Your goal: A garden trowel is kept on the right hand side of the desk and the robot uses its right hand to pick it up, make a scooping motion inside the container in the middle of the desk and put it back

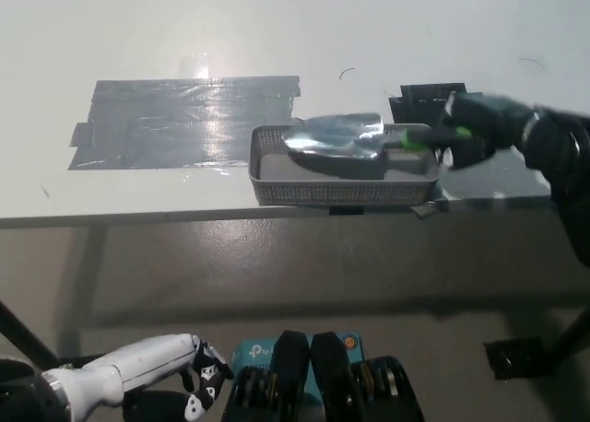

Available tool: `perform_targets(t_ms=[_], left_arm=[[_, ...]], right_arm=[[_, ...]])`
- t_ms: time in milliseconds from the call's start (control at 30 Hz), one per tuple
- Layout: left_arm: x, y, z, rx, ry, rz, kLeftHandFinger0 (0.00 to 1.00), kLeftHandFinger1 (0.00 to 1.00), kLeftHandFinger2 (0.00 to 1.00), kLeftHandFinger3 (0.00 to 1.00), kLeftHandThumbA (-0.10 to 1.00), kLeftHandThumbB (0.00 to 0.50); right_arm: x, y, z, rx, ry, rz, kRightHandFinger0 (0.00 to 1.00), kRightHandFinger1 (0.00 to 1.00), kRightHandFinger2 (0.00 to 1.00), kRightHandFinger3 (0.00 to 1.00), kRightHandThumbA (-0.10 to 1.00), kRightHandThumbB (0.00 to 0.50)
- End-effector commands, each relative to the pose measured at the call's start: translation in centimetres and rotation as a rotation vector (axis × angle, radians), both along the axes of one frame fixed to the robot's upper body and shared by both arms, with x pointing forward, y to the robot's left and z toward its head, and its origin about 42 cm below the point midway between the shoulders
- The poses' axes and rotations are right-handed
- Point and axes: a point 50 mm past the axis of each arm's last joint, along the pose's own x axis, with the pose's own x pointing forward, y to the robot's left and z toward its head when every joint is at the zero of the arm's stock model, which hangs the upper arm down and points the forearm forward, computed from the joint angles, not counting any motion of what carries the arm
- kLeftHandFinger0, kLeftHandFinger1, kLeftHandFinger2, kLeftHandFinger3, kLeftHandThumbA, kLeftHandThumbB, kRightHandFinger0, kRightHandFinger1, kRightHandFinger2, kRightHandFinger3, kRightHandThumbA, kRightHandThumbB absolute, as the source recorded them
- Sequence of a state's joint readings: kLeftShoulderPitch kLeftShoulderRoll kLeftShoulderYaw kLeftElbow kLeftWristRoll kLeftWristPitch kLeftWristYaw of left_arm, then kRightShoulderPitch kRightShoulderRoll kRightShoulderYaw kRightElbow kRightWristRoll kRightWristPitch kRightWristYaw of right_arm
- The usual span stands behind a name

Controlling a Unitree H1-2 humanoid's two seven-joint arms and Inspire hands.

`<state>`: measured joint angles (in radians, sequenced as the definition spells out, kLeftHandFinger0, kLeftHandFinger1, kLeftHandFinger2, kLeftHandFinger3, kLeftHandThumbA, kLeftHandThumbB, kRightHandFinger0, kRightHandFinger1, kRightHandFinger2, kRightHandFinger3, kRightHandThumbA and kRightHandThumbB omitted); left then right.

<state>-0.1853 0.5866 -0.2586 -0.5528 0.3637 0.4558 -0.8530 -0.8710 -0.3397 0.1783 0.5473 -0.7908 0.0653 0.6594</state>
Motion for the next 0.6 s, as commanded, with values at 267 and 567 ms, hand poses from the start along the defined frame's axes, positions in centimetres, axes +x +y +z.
perform_targets(t_ms=[267, 567], left_arm=[[-0.3, 0.1, 0.0, 0.013, 0.005, 0.004, 0.63, 0.65, 0.75, 0.9, 0.99, 0.144], [-0.8, 0.1, -0.6, 0.028, 0.025, 0.003, 0.68, 0.68, 0.77, 0.92, 1.0, 0.16]], right_arm=[[-1.3, 2.7, -2.3, 0.404, -0.108, -0.016, 0.0, 0.27, 0.43, 0.2, -0.1, 0.178], [-1.5, 4.6, -3.7, 0.504, -0.091, -0.01, 0.0, 0.16, 0.31, 0.08, -0.1, 0.145]])
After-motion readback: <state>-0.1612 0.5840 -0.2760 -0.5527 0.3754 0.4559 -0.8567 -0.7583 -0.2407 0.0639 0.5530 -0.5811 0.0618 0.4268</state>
